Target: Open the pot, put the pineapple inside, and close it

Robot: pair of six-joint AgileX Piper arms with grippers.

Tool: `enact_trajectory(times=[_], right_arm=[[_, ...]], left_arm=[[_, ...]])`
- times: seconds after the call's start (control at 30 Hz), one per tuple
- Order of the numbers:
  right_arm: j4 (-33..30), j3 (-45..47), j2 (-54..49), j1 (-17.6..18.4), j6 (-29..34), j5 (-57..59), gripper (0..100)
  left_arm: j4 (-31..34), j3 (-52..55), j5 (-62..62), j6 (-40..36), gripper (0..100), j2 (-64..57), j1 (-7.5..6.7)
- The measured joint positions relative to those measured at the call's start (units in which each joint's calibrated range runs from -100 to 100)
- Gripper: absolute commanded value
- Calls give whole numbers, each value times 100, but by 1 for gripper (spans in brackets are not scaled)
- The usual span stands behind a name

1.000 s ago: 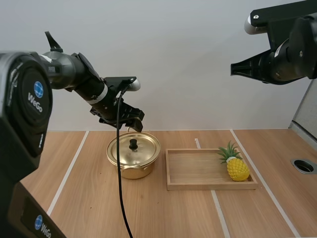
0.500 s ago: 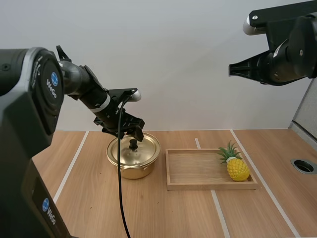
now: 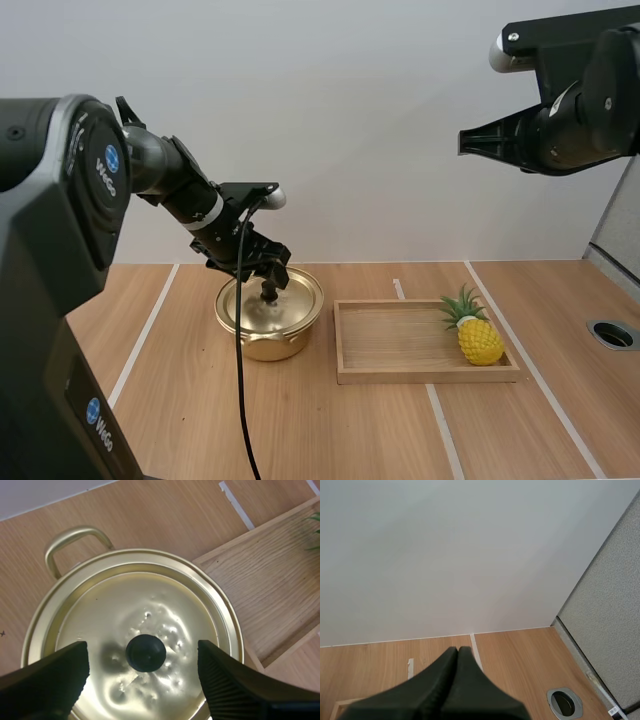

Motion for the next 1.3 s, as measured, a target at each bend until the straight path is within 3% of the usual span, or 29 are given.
enact_trajectory(times=[0.73,1.23,1.27,1.3], right_arm=[[24,0,0,0,0,29,0],[24,0,0,0,-84,29,0],[24,0,0,0,-84,29,0],[24,0,0,0,-84,29,0]], left_arm=[[-163,174,-270,781,100,58,0],[-212,174,-302,815,100,278,0],[-212,174,-302,815,92,278,0],[-212,174,-302,815,75,278,0]])
